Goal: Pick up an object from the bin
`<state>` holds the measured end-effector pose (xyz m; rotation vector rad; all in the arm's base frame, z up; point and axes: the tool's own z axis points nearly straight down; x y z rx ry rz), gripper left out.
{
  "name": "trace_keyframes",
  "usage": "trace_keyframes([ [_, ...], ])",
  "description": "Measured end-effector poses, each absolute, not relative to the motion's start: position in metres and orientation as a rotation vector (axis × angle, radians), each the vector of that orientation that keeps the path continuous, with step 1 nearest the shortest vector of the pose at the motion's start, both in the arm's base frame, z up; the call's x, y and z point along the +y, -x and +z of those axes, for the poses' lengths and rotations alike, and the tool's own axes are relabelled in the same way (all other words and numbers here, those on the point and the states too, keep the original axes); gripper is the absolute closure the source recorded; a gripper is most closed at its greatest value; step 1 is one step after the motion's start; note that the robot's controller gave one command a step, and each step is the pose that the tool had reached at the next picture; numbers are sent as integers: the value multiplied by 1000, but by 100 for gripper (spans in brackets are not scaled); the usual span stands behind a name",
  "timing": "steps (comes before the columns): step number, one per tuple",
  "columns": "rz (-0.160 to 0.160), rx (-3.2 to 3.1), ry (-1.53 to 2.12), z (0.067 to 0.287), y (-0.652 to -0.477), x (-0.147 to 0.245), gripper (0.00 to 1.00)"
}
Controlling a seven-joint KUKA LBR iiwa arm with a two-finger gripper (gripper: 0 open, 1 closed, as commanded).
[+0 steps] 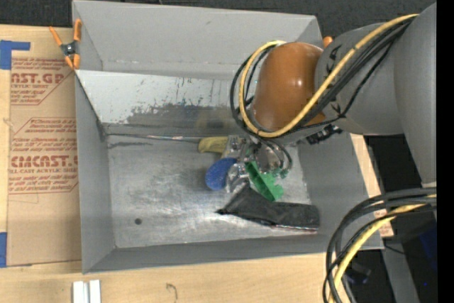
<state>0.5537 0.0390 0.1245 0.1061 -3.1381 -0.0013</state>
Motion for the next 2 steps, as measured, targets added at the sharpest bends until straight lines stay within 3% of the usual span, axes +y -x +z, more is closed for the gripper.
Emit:
trace_keyframes([
  [2, -1, -3146, -107, 147, -554, 39, 100],
])
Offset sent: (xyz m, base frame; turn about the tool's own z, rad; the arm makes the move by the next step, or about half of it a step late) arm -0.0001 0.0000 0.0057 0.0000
